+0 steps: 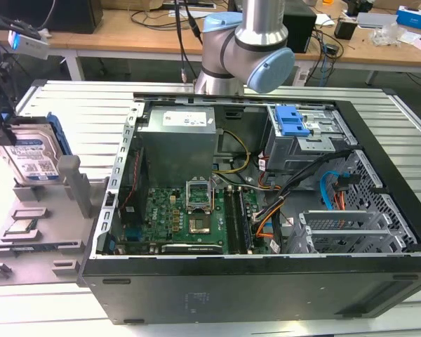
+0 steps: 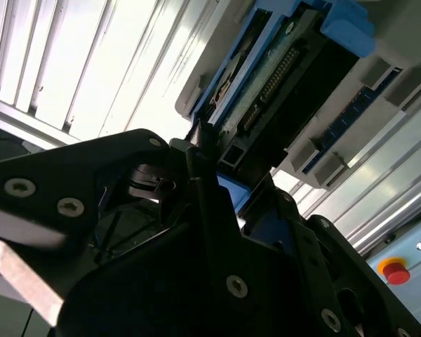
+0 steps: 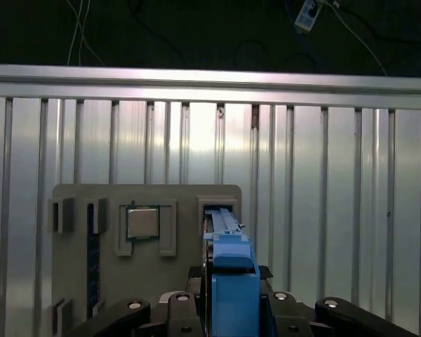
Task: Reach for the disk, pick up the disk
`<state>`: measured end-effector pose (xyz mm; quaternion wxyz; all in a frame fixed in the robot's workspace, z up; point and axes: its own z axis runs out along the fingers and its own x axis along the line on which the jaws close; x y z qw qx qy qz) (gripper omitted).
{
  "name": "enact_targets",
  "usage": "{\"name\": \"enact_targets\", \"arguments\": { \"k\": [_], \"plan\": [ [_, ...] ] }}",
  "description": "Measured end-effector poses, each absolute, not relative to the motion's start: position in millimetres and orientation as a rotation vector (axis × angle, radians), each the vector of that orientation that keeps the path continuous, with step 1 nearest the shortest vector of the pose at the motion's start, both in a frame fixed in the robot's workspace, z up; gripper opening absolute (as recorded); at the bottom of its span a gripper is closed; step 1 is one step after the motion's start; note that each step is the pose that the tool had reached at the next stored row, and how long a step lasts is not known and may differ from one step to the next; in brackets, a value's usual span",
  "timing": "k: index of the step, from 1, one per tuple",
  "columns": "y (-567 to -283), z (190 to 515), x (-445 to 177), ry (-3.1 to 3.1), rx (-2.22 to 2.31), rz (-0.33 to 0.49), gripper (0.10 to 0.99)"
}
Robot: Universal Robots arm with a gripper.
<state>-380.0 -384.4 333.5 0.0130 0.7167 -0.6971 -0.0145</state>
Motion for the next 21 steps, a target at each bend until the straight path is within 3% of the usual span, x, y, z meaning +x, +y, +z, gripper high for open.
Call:
{"name": "enact_targets", "arguments": {
  "k": [21],
  "plan": [
    [-384,372,-379,-2.172,2.233,-0.045,0.365]
  ]
}}
